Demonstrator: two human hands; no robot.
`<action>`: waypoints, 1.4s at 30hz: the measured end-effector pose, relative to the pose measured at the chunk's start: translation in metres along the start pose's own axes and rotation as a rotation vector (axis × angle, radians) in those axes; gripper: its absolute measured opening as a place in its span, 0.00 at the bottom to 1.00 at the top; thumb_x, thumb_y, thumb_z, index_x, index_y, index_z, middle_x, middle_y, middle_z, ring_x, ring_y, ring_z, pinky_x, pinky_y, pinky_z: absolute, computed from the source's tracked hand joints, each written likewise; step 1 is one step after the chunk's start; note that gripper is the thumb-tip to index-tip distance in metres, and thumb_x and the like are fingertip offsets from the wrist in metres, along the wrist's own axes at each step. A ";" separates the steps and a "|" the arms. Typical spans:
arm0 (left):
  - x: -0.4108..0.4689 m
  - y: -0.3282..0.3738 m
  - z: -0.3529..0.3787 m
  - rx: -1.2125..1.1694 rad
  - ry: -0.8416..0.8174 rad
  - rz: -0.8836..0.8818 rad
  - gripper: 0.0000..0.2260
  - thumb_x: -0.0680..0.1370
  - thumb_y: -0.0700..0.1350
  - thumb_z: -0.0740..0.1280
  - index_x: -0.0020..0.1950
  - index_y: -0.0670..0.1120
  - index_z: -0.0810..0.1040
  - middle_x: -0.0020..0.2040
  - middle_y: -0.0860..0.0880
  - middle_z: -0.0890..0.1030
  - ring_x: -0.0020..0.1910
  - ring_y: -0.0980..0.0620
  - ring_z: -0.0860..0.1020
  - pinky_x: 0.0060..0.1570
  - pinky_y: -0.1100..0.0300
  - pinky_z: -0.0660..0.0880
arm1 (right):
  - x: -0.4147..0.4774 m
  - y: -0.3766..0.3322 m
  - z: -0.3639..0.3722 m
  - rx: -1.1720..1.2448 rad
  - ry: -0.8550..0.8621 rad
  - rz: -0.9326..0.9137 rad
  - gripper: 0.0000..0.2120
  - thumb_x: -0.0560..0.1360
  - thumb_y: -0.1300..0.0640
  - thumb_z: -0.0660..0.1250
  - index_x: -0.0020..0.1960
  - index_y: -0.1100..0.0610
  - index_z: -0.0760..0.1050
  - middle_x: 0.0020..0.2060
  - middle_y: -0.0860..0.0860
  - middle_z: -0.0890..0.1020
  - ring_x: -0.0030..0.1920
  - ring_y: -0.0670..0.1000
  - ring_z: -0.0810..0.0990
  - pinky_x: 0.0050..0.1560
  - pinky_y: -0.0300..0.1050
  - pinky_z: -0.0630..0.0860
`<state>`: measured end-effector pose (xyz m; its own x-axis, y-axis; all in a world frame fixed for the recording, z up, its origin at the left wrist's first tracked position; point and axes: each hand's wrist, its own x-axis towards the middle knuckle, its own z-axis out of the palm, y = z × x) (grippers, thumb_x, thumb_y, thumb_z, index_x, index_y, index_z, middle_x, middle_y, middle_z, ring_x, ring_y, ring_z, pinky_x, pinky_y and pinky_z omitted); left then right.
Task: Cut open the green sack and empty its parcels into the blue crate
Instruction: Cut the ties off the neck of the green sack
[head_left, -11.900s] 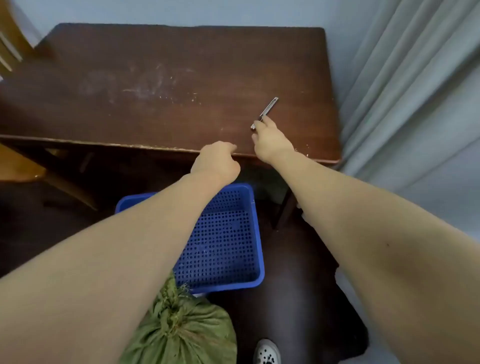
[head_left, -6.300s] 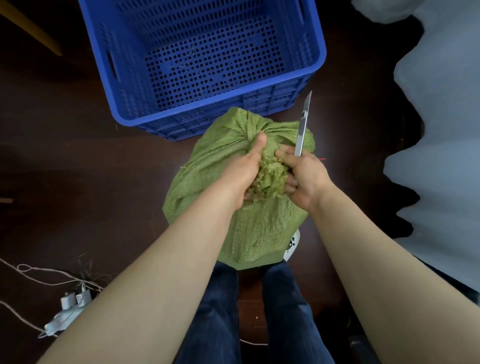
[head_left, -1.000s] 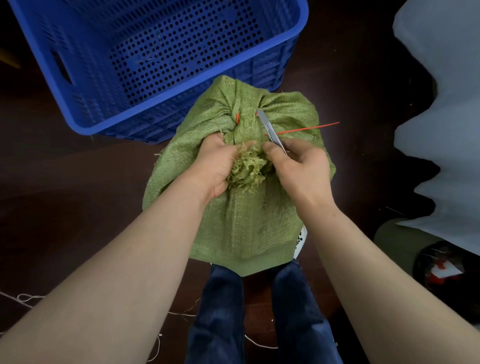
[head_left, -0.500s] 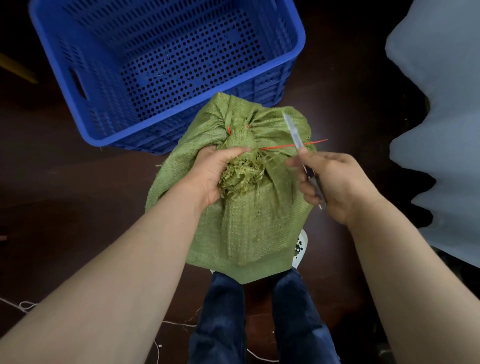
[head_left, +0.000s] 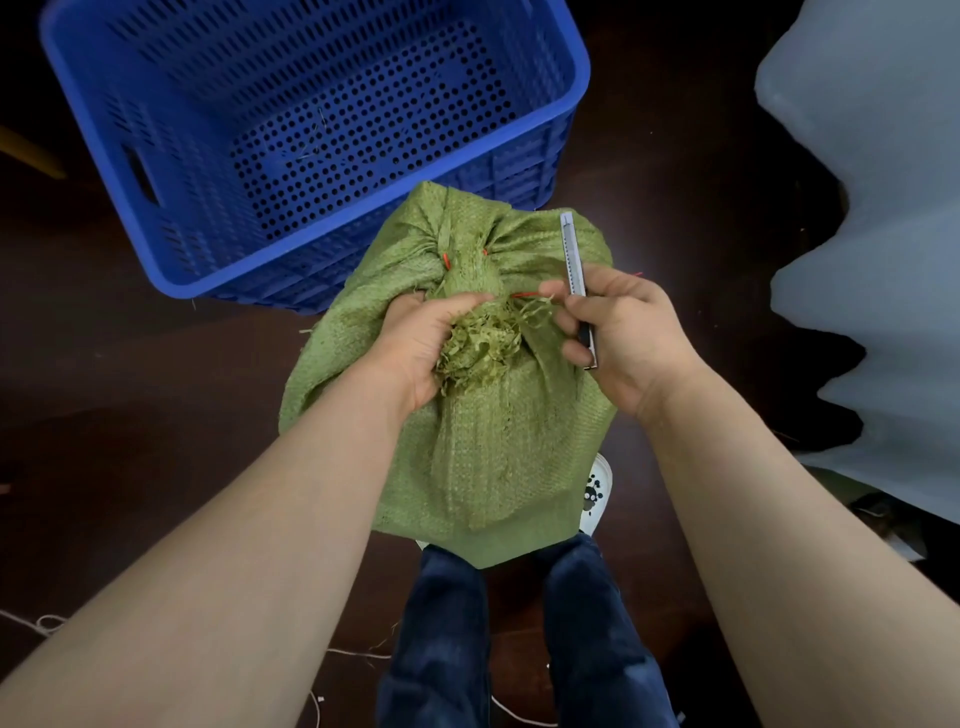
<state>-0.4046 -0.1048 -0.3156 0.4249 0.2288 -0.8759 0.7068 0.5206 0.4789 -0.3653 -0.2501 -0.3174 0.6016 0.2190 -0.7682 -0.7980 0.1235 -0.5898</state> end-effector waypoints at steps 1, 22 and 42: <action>0.000 0.000 0.000 0.007 -0.002 0.001 0.17 0.70 0.34 0.71 0.57 0.32 0.75 0.39 0.38 0.81 0.30 0.47 0.82 0.36 0.53 0.82 | 0.000 0.000 0.001 0.000 -0.021 -0.004 0.12 0.75 0.75 0.52 0.49 0.64 0.71 0.41 0.54 0.79 0.29 0.46 0.65 0.20 0.35 0.58; -0.035 0.047 -0.030 0.947 0.347 0.672 0.15 0.67 0.48 0.69 0.53 0.51 0.79 0.45 0.53 0.80 0.48 0.48 0.79 0.53 0.52 0.78 | -0.004 -0.046 0.040 -0.050 0.212 -0.010 0.08 0.66 0.63 0.71 0.37 0.55 0.73 0.36 0.54 0.79 0.41 0.58 0.80 0.35 0.49 0.76; 0.027 0.052 -0.003 0.724 0.005 0.566 0.17 0.68 0.54 0.74 0.51 0.47 0.83 0.49 0.49 0.85 0.51 0.52 0.82 0.59 0.50 0.77 | 0.033 -0.025 0.054 0.005 0.175 0.045 0.15 0.70 0.49 0.72 0.48 0.57 0.73 0.35 0.52 0.78 0.16 0.42 0.56 0.17 0.31 0.53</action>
<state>-0.3586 -0.0690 -0.3145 0.8143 0.2968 -0.4988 0.5764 -0.3119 0.7553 -0.3271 -0.1937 -0.3142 0.5619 0.0525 -0.8255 -0.8241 0.1222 -0.5532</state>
